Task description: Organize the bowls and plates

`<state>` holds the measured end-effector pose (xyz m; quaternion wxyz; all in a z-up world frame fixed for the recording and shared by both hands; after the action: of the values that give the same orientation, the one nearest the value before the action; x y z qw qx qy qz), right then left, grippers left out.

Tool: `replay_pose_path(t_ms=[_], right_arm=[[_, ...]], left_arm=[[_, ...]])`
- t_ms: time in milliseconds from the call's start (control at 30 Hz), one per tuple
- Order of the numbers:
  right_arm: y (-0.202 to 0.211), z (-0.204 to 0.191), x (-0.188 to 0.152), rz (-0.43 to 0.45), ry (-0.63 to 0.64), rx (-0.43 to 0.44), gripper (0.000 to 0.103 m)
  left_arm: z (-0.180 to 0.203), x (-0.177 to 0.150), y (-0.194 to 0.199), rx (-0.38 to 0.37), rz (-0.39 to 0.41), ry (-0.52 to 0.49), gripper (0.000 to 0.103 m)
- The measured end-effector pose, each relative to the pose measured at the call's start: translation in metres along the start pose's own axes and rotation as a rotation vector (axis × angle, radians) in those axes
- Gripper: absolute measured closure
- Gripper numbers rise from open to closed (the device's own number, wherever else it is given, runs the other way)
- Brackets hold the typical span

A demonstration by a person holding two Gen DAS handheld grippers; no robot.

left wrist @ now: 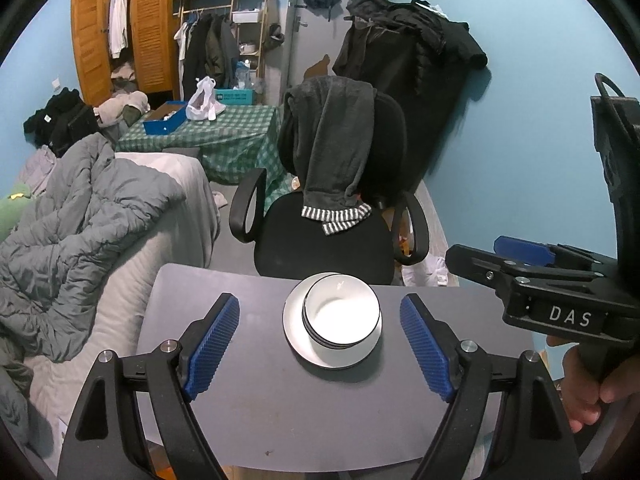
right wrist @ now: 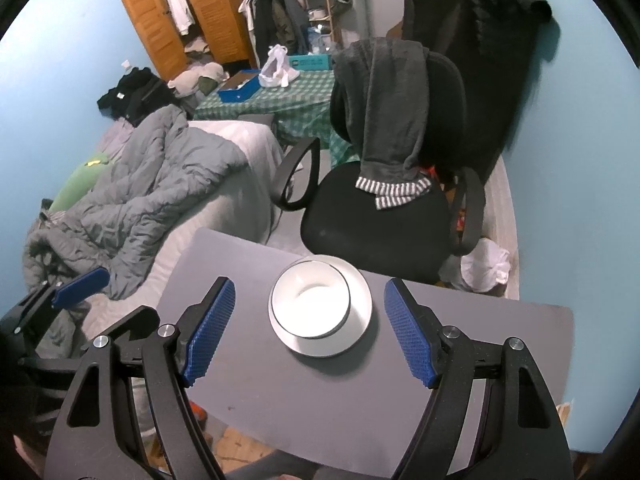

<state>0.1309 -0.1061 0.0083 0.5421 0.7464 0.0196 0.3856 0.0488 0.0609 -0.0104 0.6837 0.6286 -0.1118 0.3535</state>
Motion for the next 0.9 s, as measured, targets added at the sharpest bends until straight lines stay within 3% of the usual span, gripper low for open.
replay_pose_path(t_ms=[900], right_arm=[[0.027, -0.001, -0.025, 0.021, -0.053, -0.024, 0.027]], left_arm=[[-0.011, -0.015, 0.008, -0.043, -0.026, 0.049, 0.019]])
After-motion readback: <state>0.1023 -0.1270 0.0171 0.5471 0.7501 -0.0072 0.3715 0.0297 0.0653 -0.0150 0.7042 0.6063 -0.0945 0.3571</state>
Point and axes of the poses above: each gripper's, at about its wrist camera, not at the fingertips, and y roughly against the way its jaws point, z to its right, x to its top, the point moved 1 cm from there along -y, roughly the way its jaws point, and after that the axes turned 5 degrees about y, right-handed, at the moved point
